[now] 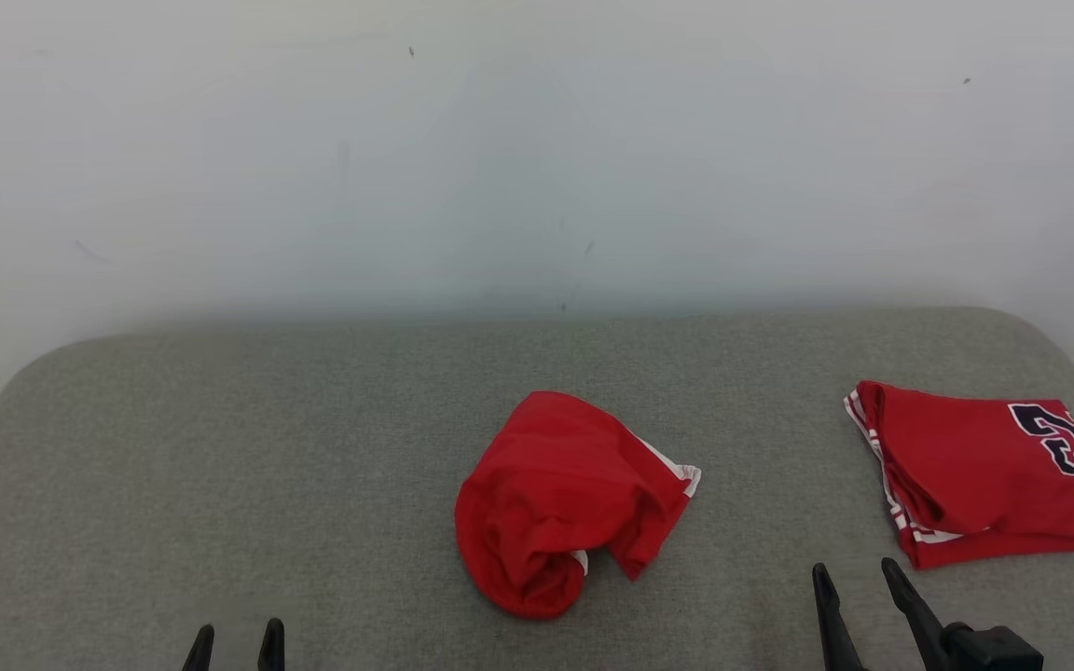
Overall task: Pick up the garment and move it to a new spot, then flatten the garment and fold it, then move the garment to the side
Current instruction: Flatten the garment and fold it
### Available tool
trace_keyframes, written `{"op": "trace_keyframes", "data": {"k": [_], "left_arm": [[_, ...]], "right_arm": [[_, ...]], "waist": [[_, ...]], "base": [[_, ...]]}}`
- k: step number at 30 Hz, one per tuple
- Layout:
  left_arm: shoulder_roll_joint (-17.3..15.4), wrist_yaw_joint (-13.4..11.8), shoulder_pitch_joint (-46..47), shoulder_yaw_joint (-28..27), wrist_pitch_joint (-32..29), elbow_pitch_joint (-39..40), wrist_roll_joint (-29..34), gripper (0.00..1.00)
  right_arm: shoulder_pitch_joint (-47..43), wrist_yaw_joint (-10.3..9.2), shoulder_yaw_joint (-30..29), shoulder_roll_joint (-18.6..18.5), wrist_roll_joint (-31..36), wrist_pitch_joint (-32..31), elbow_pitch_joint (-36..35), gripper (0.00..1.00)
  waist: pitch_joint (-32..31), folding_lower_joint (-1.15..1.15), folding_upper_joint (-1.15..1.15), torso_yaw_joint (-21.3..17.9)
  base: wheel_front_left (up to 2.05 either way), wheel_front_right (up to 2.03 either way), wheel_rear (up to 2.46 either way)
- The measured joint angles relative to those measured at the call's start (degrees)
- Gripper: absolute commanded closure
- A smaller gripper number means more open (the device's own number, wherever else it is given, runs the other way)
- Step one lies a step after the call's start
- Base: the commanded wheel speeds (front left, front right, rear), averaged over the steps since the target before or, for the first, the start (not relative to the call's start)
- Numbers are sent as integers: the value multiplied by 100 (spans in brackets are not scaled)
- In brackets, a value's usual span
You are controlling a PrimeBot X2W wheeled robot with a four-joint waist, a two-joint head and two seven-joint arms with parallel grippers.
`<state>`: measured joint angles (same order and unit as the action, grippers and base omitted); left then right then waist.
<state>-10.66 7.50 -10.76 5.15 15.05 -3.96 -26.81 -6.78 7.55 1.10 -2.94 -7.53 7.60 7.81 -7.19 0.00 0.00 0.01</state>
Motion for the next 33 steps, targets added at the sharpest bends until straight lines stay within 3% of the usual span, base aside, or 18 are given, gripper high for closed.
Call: {"op": "trace_keyframes", "data": {"k": [8,15,21,23,28,33], "left_arm": [[-181,0,107,359,-1,-60,19,0],[-164,0,1133,1543,-58,-894,183,0],[94,-9,1940,2238,-385,-1788,522,0],[135,-99,2151,2296,-423,-2072,656,0],[203,-797,2641,2264,-401,-2715,1085,0],[285,-969,2906,2403,-594,-3309,1281,0]], "right_arm": [[96,0,74,1,11,-44,-43,0],[96,0,44,0,23,-59,-53,0],[181,0,96,1,56,-78,-83,0],[200,0,88,1,65,-88,-99,0],[207,0,91,-11,76,-103,-125,0],[226,0,154,-12,71,-104,-129,0]], "waist": [[64,0,0,-353],[163,0,0,-856],[249,0,0,-1313],[283,0,0,-1461],[377,0,0,-1789],[476,0,0,-2032]], "base": [[0,0,0],[0,0,0],[0,0,0],[0,0,0],[0,0,0],[0,0,0]]}}
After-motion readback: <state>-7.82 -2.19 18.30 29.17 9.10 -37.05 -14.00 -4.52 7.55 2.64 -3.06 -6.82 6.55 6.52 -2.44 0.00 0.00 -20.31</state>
